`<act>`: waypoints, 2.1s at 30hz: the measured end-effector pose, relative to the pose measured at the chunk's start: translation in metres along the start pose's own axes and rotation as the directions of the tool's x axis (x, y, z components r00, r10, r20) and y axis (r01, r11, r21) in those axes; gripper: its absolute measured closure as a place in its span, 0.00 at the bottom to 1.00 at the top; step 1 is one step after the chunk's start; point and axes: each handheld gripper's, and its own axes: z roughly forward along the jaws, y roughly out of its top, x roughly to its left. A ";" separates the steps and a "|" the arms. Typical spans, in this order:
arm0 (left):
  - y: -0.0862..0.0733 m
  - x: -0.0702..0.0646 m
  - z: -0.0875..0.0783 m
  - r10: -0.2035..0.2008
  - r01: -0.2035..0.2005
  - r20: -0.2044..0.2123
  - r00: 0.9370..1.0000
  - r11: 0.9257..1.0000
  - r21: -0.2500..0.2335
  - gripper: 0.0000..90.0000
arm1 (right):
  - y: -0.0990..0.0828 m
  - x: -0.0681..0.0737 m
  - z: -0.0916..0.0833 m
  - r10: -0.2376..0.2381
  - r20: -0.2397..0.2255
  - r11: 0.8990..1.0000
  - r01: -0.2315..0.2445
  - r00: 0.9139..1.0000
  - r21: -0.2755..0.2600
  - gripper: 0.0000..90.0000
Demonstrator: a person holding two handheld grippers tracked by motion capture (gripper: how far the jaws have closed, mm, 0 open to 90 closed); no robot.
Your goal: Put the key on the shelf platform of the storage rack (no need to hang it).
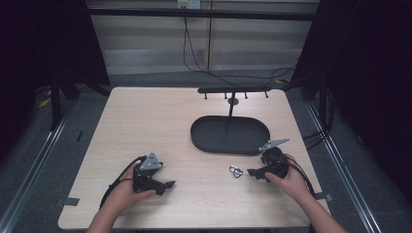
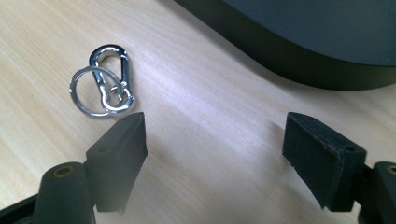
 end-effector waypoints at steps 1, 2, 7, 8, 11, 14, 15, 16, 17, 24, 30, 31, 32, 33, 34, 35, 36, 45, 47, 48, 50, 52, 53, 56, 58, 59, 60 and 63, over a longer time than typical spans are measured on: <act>0.000 0.000 0.000 0.000 0.000 0.000 1.000 1.000 0.000 0.16 | 0.000 0.001 -0.001 -0.009 0.001 1.000 0.009 1.000 0.003 0.24; 0.000 0.000 0.000 0.000 0.000 0.000 1.000 1.000 0.000 0.17 | 0.000 0.001 -0.003 -0.018 0.003 1.000 0.018 1.000 0.005 0.23; 0.000 0.000 0.000 0.000 0.000 0.000 1.000 1.000 0.000 0.16 | 0.001 0.005 -0.012 -0.061 -0.021 0.998 0.062 0.998 0.030 0.19; 0.000 0.000 0.000 0.000 0.000 0.000 1.000 1.000 0.000 0.16 | 0.001 0.006 -0.013 -0.073 -0.023 0.997 0.073 0.997 0.028 0.18; 0.000 0.000 0.000 -0.001 0.001 0.000 1.000 1.000 0.000 0.16 | 0.002 0.008 -0.016 -0.087 -0.037 0.995 0.088 0.996 0.040 0.22; 0.000 0.000 0.000 -0.001 0.001 0.001 1.000 1.000 0.001 0.16 | 0.003 0.009 -0.018 -0.097 -0.060 0.993 0.101 0.993 0.057 0.24; 0.000 0.000 0.000 -0.001 0.001 0.002 1.000 1.000 0.001 0.16 | 0.003 0.009 -0.019 -0.100 -0.070 0.992 0.104 0.993 0.064 0.24; 0.000 0.000 0.000 -0.001 0.001 0.002 1.000 1.000 0.001 0.16 | 0.003 0.010 -0.019 -0.101 -0.080 0.992 0.107 0.992 0.070 0.24; 0.000 0.000 0.001 -0.006 0.006 0.002 1.000 1.000 -0.004 0.16 | 0.004 0.011 -0.020 -0.106 -0.080 0.992 0.111 0.991 0.061 0.26; 0.000 0.000 0.001 -0.005 0.005 0.002 1.000 1.000 -0.005 0.16 | 0.013 0.020 -0.024 -0.126 -0.111 0.990 0.133 0.986 0.056 0.34; 0.000 0.000 0.001 -0.005 0.005 0.002 1.000 1.000 -0.004 0.16 | 0.024 0.032 -0.016 -0.168 -0.162 0.979 0.184 0.972 0.090 0.41; 0.000 0.000 0.001 -0.005 0.005 0.002 1.000 1.000 -0.005 0.16 | 0.025 0.033 -0.015 -0.171 -0.169 0.977 0.189 0.971 0.096 0.41; 0.000 0.000 0.001 -0.005 0.005 0.002 1.000 1.000 -0.005 0.16 | 0.027 0.035 -0.013 -0.178 -0.168 0.976 0.196 0.970 0.099 0.42; 0.000 0.000 0.001 -0.005 0.005 0.002 1.000 1.000 -0.005 0.16 | 0.028 0.036 -0.012 -0.190 -0.165 0.973 0.208 0.968 0.101 0.43; 0.000 0.000 0.001 -0.005 0.005 0.002 1.000 1.000 -0.004 0.16 | 0.030 0.037 -0.011 -0.196 -0.161 0.971 0.215 0.967 0.106 0.44; 0.000 0.000 0.001 -0.005 0.005 0.002 1.000 1.000 -0.004 0.16 | 0.031 0.038 -0.010 -0.204 -0.157 0.969 0.222 0.966 0.107 0.45; 0.000 0.000 0.001 -0.005 0.005 0.002 1.000 1.000 -0.004 0.16 | 0.032 0.039 -0.009 -0.208 -0.161 0.968 0.227 0.965 0.111 0.46; 0.000 0.000 0.001 -0.005 0.005 0.002 1.000 1.000 -0.005 0.16 | 0.046 0.041 0.004 -0.227 -0.173 0.953 0.255 0.958 0.163 0.54; 0.000 0.000 0.001 -0.006 0.006 0.002 1.000 1.000 -0.005 0.16 | 0.048 0.041 0.008 -0.235 -0.172 0.949 0.264 0.957 0.173 0.55; 0.000 0.000 0.001 -0.005 0.005 0.002 1.000 1.000 -0.004 0.16 | 0.050 0.042 0.010 -0.236 -0.173 0.948 0.265 0.956 0.174 0.55; 0.000 0.000 0.001 -0.005 0.005 0.002 1.000 1.000 -0.004 0.16 | 0.052 0.042 0.012 -0.234 -0.189 0.948 0.267 0.954 0.174 0.55; 0.000 0.000 0.001 -0.006 0.006 0.002 1.000 1.000 -0.005 0.16 | 0.054 0.044 0.015 -0.235 -0.189 0.946 0.269 0.953 0.182 0.55; 0.000 0.000 0.001 -0.006 0.006 0.002 1.000 1.000 -0.005 0.16 | 0.055 0.044 0.016 -0.240 -0.192 0.943 0.276 0.952 0.187 0.55; 0.000 0.000 0.001 -0.006 0.006 0.002 1.000 1.000 -0.005 0.16 | 0.058 0.045 0.021 -0.245 -0.185 0.938 0.281 0.952 0.202 0.55; 0.000 0.000 0.001 -0.005 0.005 0.002 1.000 1.000 -0.004 0.16 | 0.060 0.046 0.025 -0.245 -0.187 0.935 0.282 0.951 0.213 0.55; 0.000 0.000 0.001 -0.005 0.005 0.002 1.000 1.000 -0.004 0.16 | 0.060 0.046 0.027 -0.238 -0.185 0.936 0.276 0.953 0.217 0.55; 0.000 0.000 0.001 -0.009 0.009 0.002 1.000 1.000 -0.007 0.16 | 0.061 0.047 0.029 -0.239 -0.185 0.935 0.277 0.953 0.221 0.55; 0.000 0.000 0.001 -0.006 0.006 0.002 1.000 1.000 -0.005 0.16 | 0.063 0.048 0.030 -0.240 -0.181 0.935 0.278 0.954 0.222 0.56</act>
